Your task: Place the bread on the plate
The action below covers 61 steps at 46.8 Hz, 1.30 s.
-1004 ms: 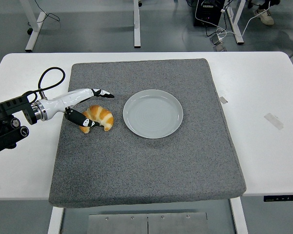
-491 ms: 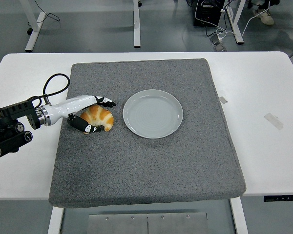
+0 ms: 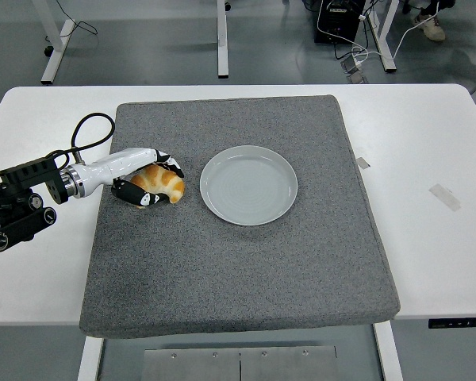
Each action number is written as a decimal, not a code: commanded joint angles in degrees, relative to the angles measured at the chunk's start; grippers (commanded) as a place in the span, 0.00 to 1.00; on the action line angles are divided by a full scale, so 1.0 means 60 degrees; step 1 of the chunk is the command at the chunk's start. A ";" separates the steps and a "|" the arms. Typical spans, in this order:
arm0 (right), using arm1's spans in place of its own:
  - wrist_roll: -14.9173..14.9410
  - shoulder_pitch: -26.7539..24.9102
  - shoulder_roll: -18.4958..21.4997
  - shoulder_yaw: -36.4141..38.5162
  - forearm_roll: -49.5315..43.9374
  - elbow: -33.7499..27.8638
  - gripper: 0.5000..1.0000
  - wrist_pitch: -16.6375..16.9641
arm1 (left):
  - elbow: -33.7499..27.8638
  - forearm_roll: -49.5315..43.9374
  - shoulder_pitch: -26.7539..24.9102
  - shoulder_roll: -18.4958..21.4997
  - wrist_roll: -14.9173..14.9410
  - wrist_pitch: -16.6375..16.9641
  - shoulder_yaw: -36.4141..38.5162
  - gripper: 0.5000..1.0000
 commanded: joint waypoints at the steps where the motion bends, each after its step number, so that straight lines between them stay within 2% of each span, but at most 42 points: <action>1: -0.0001 0.0004 0.0000 0.0000 0.0000 0.0000 1.00 0.0000 | 0.0014 -0.0117 -0.0058 -0.0006 0.0013 0.0050 -0.0041 0.14; 6: -0.0001 -0.0011 0.0000 0.0000 0.0000 0.0000 1.00 0.0000 | 0.0014 -0.0336 -0.0277 -0.0108 0.0028 0.0036 -0.0130 0.14; 14: -0.0001 0.0004 0.0000 0.0000 0.0000 0.0000 1.00 0.0000 | -0.0015 -0.1816 -0.0629 -0.0197 -0.0001 -0.0023 -0.0086 0.14; 20: -0.0001 0.0004 0.0000 0.0000 0.0000 0.0000 1.00 0.0000 | -0.0030 -0.2241 -0.0790 -0.0240 -0.0001 -0.0052 -0.0115 0.14; 37: -0.0001 0.0004 0.0000 -0.0014 0.0000 0.0000 1.00 0.0000 | -0.0015 -0.2300 -0.1376 -0.1353 0.0145 -0.0023 0.0017 0.14; 47: 0.0013 0.0018 0.0000 -0.0014 0.0000 0.0000 1.00 0.0000 | 0.0014 -0.2286 -0.1962 -0.1471 0.0365 -0.0067 0.0104 0.14; 52: -0.0001 0.0018 0.0000 -0.0014 0.0000 0.0000 1.00 0.0000 | 0.0043 -0.2286 -0.2182 -0.1822 0.0394 -0.0053 0.0602 0.14; 61: -0.0001 0.0033 0.0000 0.0000 0.0000 0.0000 1.00 0.0000 | 0.0043 -0.2286 -0.2241 -0.1969 0.0394 -0.0038 0.0764 0.14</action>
